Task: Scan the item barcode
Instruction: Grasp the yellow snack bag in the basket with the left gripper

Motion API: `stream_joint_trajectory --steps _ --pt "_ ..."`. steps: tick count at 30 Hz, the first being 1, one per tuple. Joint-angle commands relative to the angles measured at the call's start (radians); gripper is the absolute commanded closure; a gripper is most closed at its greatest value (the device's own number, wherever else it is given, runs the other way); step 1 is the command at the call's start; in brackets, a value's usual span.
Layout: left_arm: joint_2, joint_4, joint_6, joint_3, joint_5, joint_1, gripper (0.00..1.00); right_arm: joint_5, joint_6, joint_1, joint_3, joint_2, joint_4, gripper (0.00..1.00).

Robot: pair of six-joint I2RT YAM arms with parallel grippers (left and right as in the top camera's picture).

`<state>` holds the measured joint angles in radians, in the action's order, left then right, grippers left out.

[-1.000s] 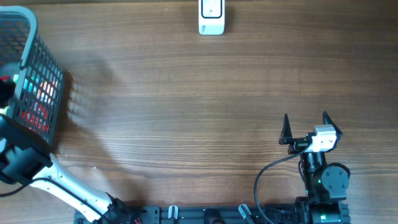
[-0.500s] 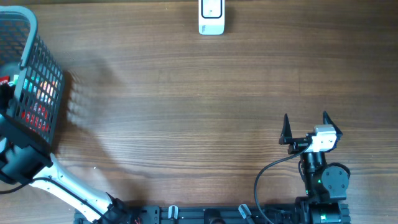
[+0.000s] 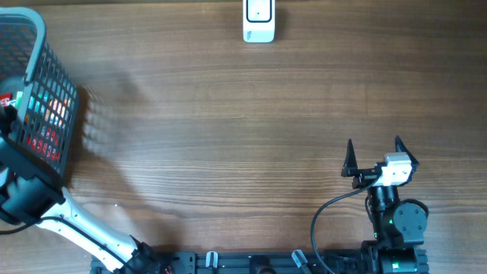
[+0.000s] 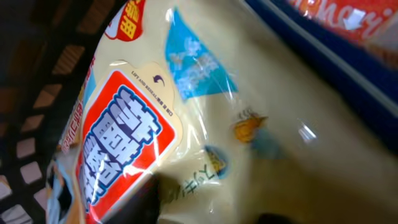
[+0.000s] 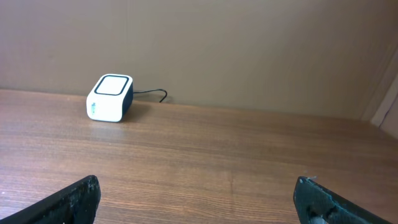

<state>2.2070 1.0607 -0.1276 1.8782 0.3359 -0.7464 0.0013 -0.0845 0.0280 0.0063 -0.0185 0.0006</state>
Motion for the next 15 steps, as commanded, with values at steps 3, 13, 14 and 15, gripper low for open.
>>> stream_joint_trajectory --steps 3,13,14,15 --pt "0.002 0.003 0.002 -0.014 -0.002 -0.002 0.96 -0.002 -0.011 -0.004 -0.001 0.005 0.005 0.0" --pt "-0.095 0.024 0.091 0.013 -0.051 0.019 0.96 -0.002 -0.01 -0.004 -0.001 0.005 0.005 0.0" --pt "-0.144 0.024 0.091 0.033 -0.13 0.019 0.96 -0.002 -0.01 -0.004 -0.001 0.005 0.005 0.0" --pt "-0.204 0.024 0.091 0.055 -0.206 0.017 0.96 -0.002 -0.011 -0.004 -0.001 0.005 0.005 0.0"
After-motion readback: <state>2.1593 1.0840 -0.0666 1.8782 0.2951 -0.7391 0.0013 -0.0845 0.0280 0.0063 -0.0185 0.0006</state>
